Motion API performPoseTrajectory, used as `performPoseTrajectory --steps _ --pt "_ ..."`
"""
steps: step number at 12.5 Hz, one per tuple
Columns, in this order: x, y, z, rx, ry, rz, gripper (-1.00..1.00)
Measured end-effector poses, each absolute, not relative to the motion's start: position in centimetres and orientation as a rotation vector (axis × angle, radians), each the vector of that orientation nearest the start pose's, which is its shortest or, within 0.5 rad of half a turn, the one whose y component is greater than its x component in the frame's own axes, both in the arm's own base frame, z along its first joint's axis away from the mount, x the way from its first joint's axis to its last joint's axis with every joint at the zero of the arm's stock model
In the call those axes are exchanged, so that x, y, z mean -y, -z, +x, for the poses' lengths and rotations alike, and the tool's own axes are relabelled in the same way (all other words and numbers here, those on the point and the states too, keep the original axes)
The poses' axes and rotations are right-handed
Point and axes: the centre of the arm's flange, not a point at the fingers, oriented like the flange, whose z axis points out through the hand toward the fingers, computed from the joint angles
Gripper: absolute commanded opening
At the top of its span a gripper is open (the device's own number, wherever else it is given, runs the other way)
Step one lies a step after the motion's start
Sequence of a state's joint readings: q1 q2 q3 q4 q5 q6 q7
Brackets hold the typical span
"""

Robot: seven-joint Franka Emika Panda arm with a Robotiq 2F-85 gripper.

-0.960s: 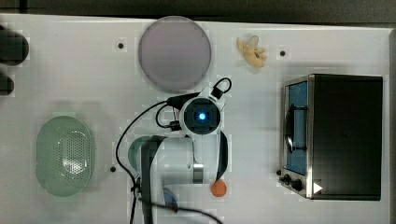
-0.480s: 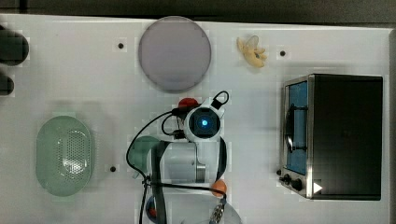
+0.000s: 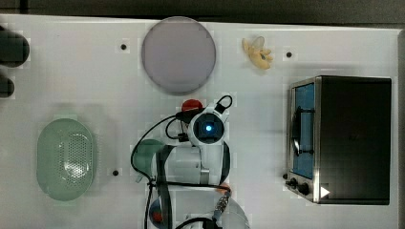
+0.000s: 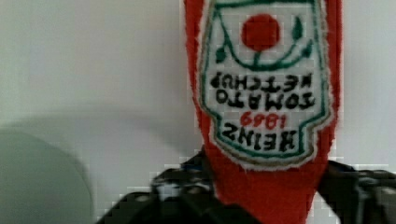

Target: Pick Ketchup from the table and place it in strainer.

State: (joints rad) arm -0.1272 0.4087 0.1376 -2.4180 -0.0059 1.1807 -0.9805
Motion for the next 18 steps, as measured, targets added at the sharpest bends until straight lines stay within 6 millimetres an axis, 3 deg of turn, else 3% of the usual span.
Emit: performPoseTrajectory --steps 4,6,8,11,13,15,17,18 --pt "-1.2 -14.8 48.1 0.319 -0.104 -3.066 0.21" --pt "-0.8 -16.9 47.6 0.323 -0.165 -3.071 0.21" --pt "-0.7 -22.1 48.2 0.33 -0.144 -3.087 0.21" --pt "-1.8 -32.5 49.1 0.363 -0.034 -3.124 0.21" --pt "-3.9 -38.4 48.9 0.355 0.011 -3.151 0.21" --pt "-7.4 -42.3 48.0 0.358 0.063 -3.173 0.21" --pt "-12.5 -43.3 47.3 0.384 0.101 -3.188 0.21" --pt "-15.4 -42.9 46.6 0.399 0.093 -3.187 0.21"
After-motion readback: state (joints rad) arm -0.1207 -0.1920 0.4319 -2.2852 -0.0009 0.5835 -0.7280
